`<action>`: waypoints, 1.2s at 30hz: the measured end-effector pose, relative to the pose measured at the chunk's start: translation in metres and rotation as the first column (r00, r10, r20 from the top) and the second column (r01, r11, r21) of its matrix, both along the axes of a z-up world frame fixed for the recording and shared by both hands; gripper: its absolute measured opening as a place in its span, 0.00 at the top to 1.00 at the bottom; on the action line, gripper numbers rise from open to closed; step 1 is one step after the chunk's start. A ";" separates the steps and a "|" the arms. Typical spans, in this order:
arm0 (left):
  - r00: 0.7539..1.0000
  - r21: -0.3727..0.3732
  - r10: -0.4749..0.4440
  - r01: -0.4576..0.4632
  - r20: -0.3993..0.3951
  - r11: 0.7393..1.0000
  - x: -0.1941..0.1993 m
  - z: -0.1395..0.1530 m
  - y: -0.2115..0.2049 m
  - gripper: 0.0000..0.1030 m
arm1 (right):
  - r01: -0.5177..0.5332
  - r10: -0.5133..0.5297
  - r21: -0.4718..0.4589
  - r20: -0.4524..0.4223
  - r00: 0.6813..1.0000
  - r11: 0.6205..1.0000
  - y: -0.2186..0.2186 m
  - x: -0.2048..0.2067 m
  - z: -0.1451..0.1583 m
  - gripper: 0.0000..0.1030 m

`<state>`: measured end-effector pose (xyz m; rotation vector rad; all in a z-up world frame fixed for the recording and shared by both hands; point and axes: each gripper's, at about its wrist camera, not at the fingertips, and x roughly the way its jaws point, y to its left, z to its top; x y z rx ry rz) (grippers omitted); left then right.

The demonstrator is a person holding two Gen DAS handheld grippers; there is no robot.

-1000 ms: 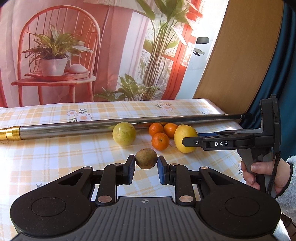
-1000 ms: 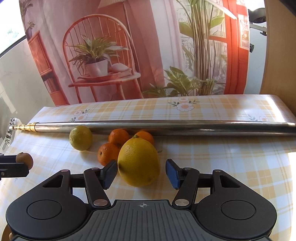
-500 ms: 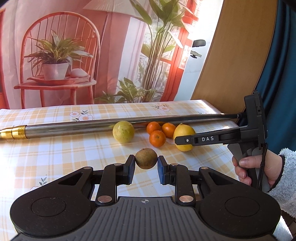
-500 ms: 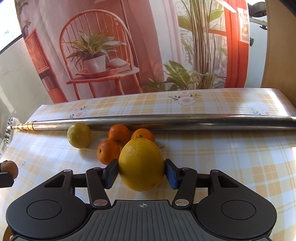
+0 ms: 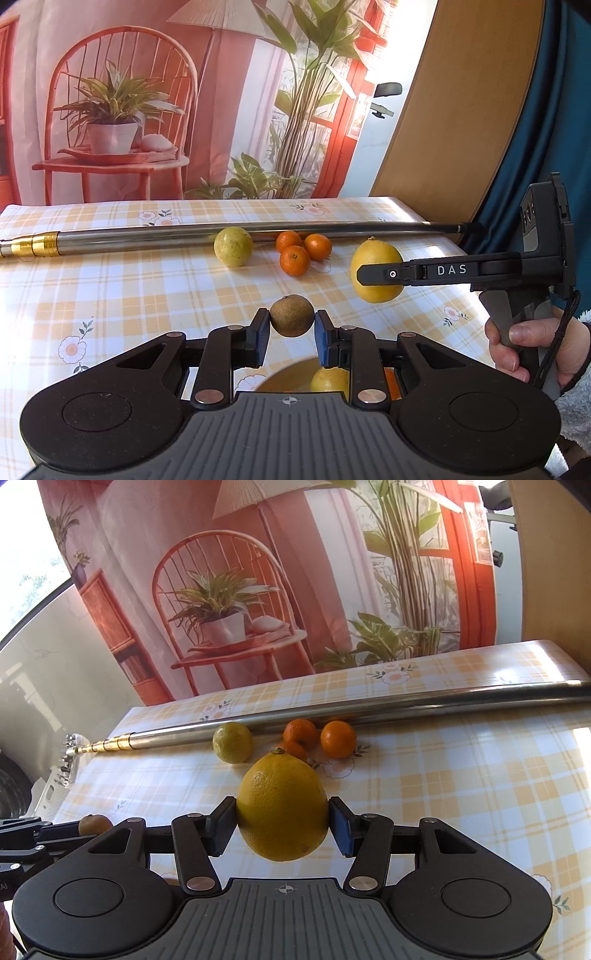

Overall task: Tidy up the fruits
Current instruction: 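Close the right tool on the large yellow lemon and lift it toward the plate, then lower the kiwi into the plate and open the left tool while the right holds the lemon above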

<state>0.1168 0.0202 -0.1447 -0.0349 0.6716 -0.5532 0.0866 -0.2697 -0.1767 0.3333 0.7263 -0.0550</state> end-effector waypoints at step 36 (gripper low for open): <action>0.972 0.032 -0.139 0.148 -0.191 0.989 -0.028 -0.058 -0.043 0.73 | 0.015 -0.015 -0.023 0.024 1.000 1.000 0.036 -0.090 0.024 0.52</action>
